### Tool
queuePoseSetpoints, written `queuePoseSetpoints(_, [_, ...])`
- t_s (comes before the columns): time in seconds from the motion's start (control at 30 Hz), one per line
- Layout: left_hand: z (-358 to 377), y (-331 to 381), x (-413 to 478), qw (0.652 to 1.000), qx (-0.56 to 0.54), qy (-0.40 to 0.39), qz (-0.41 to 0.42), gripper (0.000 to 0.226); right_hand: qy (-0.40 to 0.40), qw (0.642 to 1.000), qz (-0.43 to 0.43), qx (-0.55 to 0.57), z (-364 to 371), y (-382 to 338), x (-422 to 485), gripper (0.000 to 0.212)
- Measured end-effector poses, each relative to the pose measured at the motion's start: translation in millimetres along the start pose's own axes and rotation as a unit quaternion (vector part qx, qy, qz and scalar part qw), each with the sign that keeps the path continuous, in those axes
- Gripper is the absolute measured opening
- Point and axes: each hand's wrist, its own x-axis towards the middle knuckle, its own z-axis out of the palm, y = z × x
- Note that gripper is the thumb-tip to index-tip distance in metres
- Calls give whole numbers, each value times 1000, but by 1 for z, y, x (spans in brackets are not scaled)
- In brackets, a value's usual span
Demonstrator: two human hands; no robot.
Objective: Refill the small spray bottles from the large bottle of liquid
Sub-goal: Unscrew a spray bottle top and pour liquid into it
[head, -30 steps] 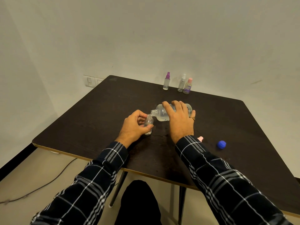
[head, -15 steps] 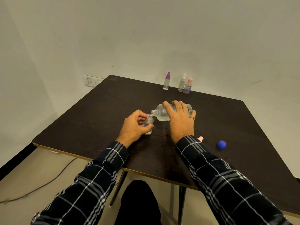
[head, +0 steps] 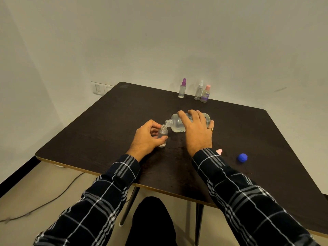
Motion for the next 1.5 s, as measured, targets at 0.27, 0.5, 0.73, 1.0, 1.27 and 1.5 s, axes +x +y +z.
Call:
queuePoseSetpoints(0.27, [-1,1,1,1000,2,-3,-7,38,-8,1000,7,10,2,-1,2,87])
queuePoseSetpoints(0.5, [0,0,0,1000,-9,-1,-4,39,19,995,35,96,7,1,-3,82])
queuePoseSetpoints(0.73, [1,-2,1,1000,-9,1,0,39,42,956,96,273,21,9,-7,80])
queuePoseSetpoints(1.0, [0,-1,0,1000,-8,1,3,38,54,902,176,390,17,25,-6,77])
queuePoseSetpoints(1.27, [11,2,1,1000,-8,-5,2,39,1,884,226,409,16,46,-14,74])
queuePoseSetpoints(1.5, [11,6,0,1000,-5,-9,6,37,-54,923,219,311,6,65,-25,99])
